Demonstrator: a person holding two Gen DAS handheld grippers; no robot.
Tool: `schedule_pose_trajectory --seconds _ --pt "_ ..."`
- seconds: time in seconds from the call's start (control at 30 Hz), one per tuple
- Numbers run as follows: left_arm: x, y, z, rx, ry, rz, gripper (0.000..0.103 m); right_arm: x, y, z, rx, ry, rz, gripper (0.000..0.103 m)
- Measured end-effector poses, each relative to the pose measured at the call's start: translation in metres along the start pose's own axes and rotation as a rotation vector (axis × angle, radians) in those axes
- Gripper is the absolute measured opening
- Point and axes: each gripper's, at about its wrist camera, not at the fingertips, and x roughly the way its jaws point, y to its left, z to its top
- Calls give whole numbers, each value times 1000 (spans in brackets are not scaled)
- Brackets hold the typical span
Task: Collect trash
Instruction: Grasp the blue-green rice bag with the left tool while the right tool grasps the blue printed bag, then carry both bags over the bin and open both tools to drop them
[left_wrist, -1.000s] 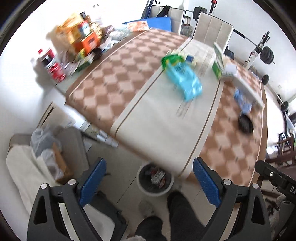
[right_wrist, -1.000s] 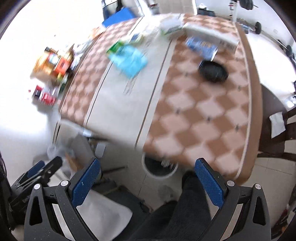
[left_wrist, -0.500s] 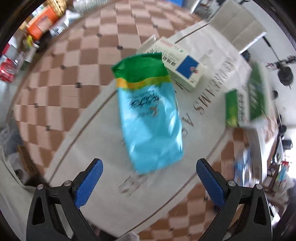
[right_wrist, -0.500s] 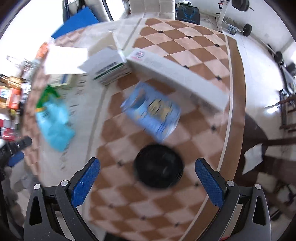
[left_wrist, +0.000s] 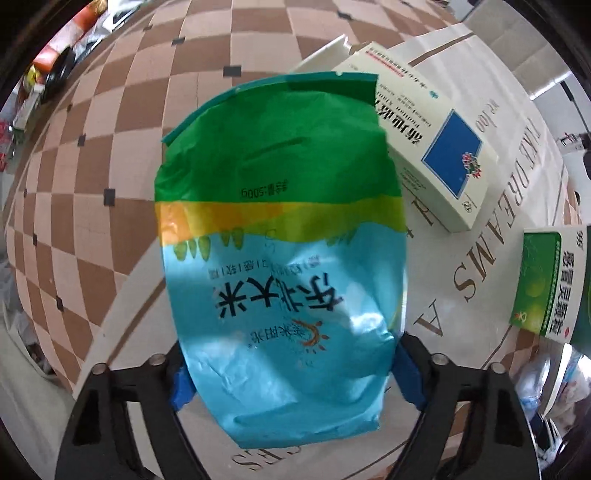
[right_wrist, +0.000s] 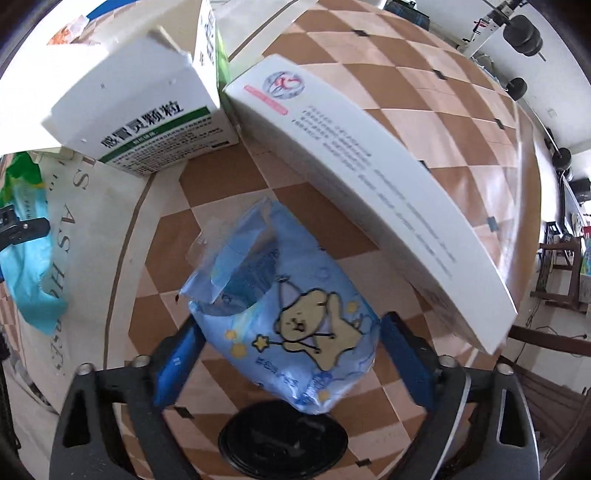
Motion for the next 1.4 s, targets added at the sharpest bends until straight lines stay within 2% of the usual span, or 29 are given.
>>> schedule_pose_trajectory --seconds 0.07,0.27,0.53,0.67,0.87,1.1,1.23,1.4 --pt "-5 4 -8 23 -13 6 79 2 3 1 -2 8 -4 51" --pt "-39 10 -44 116 -120 70 79 -9 10 -11 -2 -31 21 30" --pt "-96 15 -116 206 -284 112 79 -43 28 -39 24 -93 51 26" --pt "-121 23 -134 232 -357 114 79 -65 42 -64 38 -130 69 25" --pt "-150 50 -177 256 -422 84 79 -103 79 -121 29 -197 86 23" --pt "-171 93 -242 309 -513 123 79 -138 126 -204 12 -253 137 22" --pt "-172 125 -281 314 -503 107 79 -149 154 -262 4 -271 171 22" --pt "-153 166 -323 295 -421 83 79 -144 185 -330 -3 -250 231 22"
